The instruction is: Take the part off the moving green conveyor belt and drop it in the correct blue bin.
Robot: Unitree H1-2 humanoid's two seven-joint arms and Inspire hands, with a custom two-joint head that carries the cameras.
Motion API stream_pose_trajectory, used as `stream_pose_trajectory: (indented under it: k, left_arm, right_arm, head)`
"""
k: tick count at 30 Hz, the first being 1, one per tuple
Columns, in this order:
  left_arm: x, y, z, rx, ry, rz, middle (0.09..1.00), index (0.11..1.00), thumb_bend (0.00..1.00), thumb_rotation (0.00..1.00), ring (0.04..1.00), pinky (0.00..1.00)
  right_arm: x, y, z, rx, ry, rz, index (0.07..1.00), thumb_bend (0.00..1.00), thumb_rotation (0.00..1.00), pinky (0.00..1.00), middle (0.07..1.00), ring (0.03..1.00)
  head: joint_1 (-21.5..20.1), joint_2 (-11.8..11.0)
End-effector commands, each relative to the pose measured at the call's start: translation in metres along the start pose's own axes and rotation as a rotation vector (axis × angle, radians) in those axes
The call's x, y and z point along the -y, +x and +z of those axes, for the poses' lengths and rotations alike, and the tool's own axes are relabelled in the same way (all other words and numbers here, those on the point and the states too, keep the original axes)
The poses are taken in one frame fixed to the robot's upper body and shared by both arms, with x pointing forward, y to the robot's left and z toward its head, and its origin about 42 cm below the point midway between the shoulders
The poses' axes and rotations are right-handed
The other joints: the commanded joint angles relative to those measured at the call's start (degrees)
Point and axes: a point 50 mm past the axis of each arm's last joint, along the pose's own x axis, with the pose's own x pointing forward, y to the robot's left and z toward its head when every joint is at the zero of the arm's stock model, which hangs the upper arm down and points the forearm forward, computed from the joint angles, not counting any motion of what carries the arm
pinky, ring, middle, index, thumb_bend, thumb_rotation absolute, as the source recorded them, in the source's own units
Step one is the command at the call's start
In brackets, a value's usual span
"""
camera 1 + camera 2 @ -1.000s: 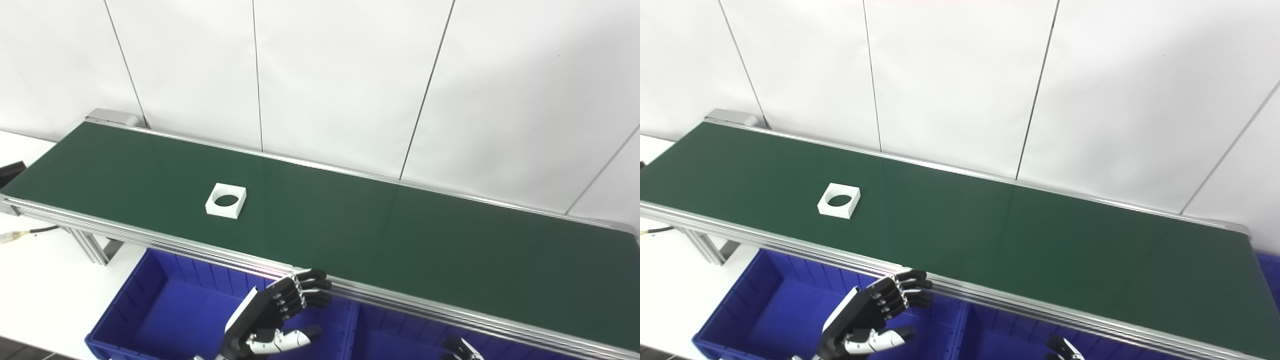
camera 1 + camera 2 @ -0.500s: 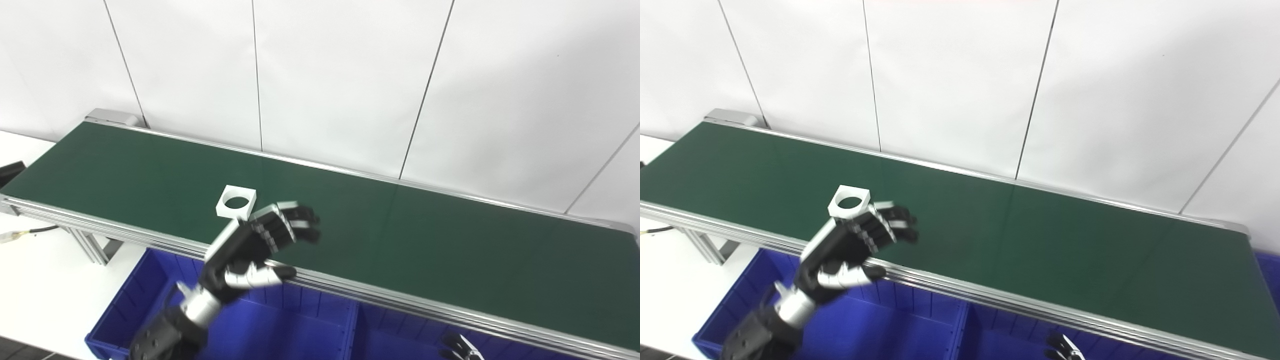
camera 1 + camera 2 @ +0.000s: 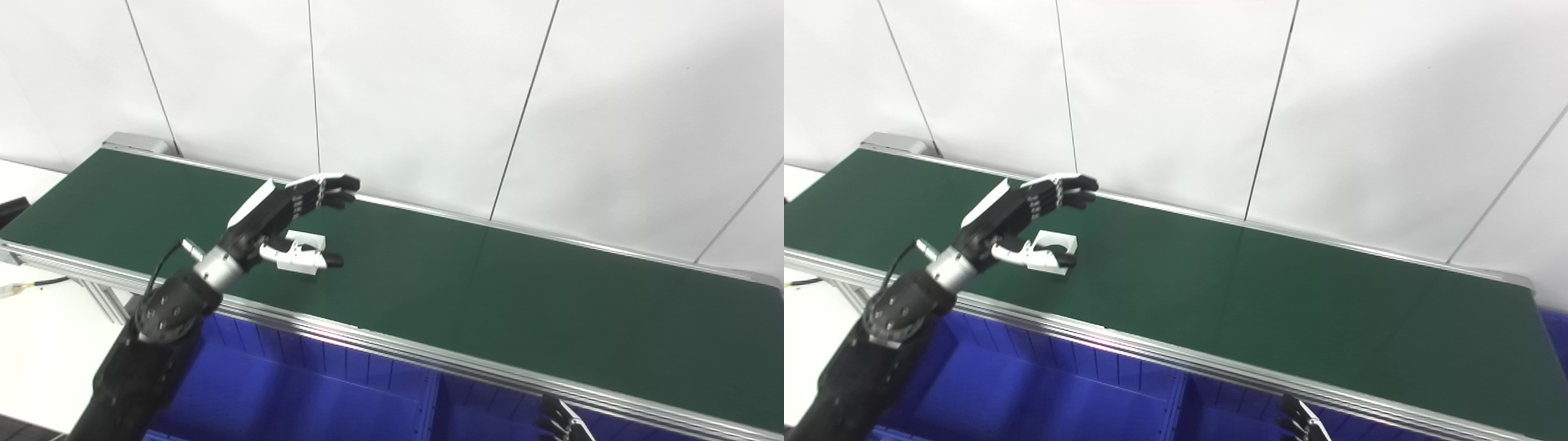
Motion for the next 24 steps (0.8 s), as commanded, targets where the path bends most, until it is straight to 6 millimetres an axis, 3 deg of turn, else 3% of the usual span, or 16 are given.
stream_pose_trajectory:
  k: [1, 7, 13, 18, 21, 24]
  left_arm:
    - [-0.024, 0.02, 0.013, 0.055, 0.111, 0.012, 0.869, 0.853, 0.84, 0.2, 0.851, 0.84]
    - [-0.045, 0.043, 0.009, 0.012, 0.235, -0.001, 0.895, 0.872, 0.88, 0.16, 0.88, 0.89]
    - [-0.058, 0.063, 0.004, -0.019, 0.424, -0.051, 0.876, 0.865, 0.94, 0.01, 0.85, 0.8]
    - [-0.059, 0.08, 0.001, -0.151, 0.552, -0.161, 0.923, 0.906, 0.99, 0.02, 0.907, 0.8]
    - [-0.058, 0.087, -0.003, -0.199, 0.613, -0.189, 0.937, 0.917, 1.0, 0.08, 0.955, 0.92]
    - [-0.056, 0.095, -0.007, -0.24, 0.637, -0.207, 0.94, 0.915, 1.0, 0.11, 0.963, 0.97]
  right_arm:
    - [0.003, 0.006, 0.009, 0.076, 0.001, -0.02, 0.846, 0.66, 0.0, 0.71, 0.837, 0.779]
    - [0.004, 0.007, 0.009, 0.075, 0.0, -0.02, 0.851, 0.66, 0.0, 0.72, 0.838, 0.781]
    - [0.003, 0.007, 0.006, 0.065, 0.011, -0.022, 0.847, 0.66, 0.0, 0.73, 0.835, 0.784]
    - [0.001, 0.008, 0.005, 0.063, -0.007, -0.015, 0.846, 0.65, 0.0, 0.72, 0.829, 0.774]
    - [-0.001, 0.007, 0.005, 0.061, -0.004, -0.016, 0.843, 0.65, 0.0, 0.72, 0.828, 0.774]
    - [0.0, 0.006, 0.004, 0.058, -0.007, -0.017, 0.838, 0.66, 0.0, 0.72, 0.825, 0.773]
  head:
    - [0.05, -0.01]
    - [-0.07, -0.31]
    - [-0.14, -0.39]
    - [-0.34, -0.84]
    - [-0.75, -0.87]
    - [-0.82, -0.91]
